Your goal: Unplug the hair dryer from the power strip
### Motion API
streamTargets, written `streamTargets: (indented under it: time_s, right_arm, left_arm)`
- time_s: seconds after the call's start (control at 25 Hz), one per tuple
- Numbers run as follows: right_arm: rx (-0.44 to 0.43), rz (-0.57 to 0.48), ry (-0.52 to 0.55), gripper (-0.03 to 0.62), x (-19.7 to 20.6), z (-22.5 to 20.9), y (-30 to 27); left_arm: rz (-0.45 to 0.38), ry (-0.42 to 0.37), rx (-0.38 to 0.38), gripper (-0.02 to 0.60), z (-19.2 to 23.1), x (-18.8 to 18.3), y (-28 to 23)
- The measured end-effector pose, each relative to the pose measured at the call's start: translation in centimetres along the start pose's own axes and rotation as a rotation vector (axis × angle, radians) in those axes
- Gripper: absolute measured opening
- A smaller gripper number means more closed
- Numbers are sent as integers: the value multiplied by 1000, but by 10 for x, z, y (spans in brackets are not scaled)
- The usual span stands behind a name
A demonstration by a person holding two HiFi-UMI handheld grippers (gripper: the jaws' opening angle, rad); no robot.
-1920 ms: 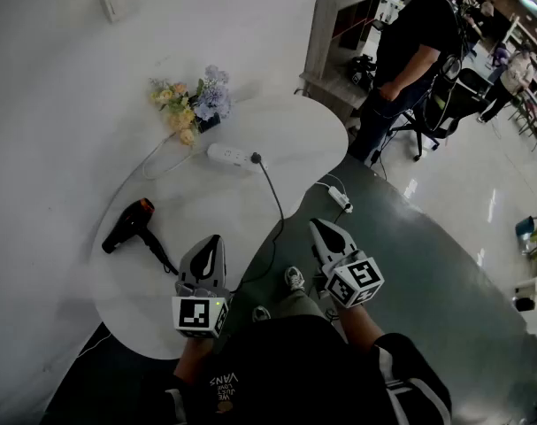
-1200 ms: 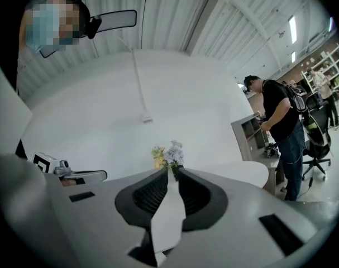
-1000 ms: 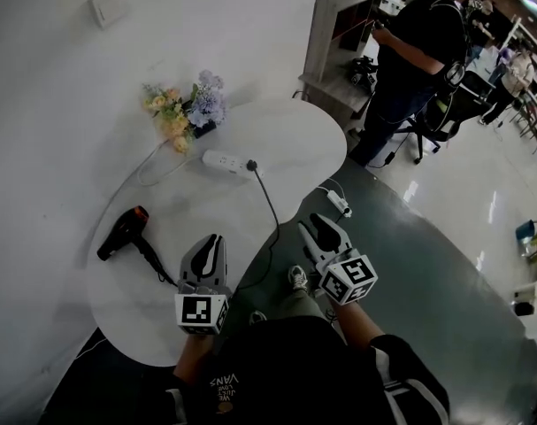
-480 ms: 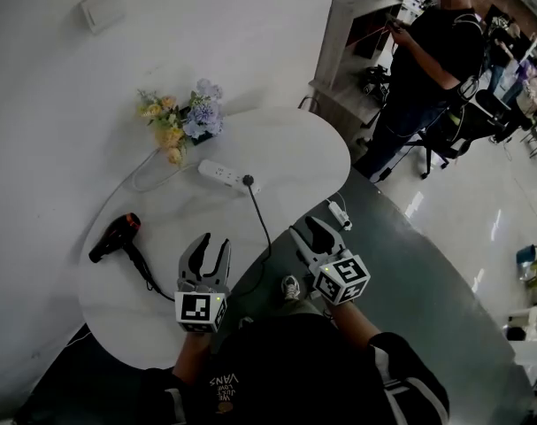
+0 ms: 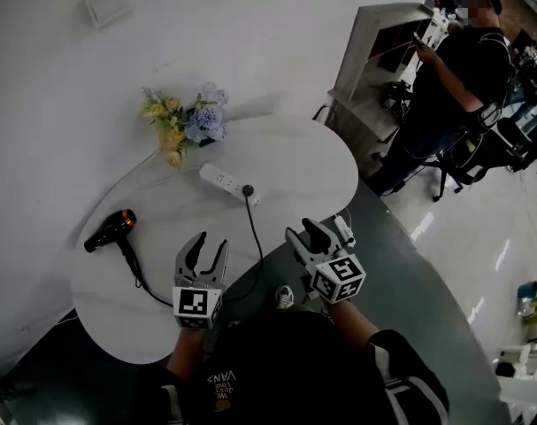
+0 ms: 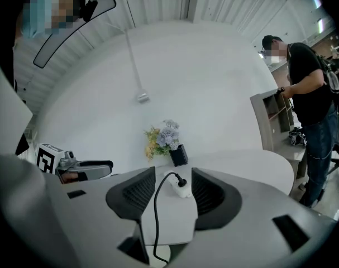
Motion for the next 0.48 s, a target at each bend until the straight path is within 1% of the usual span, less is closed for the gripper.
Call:
streamTargets:
  time_s: [0.08, 0.2, 0.48]
  right_arm:
    - [-19, 21, 2, 186, -3, -11, -4]
    - [-49, 48, 15, 186, -5, -26, -10]
    - [-118, 88, 68, 184, -13, -42, -21]
  left_arm:
    - [12, -1, -24, 186, -4, -1, -7]
    - [-2, -8, -47, 186, -12, -3, -19]
    - [8, -39, -90, 186, -18, -12, -38]
Point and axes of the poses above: the fingertips, and each gripper's own axes: y backward along the fingers, z to its left, x out of its underside, the point moved 4 cm from there along y, backward along the fingers, and after that the axes turned 5 degrees about -y, right-handed, at the moved point
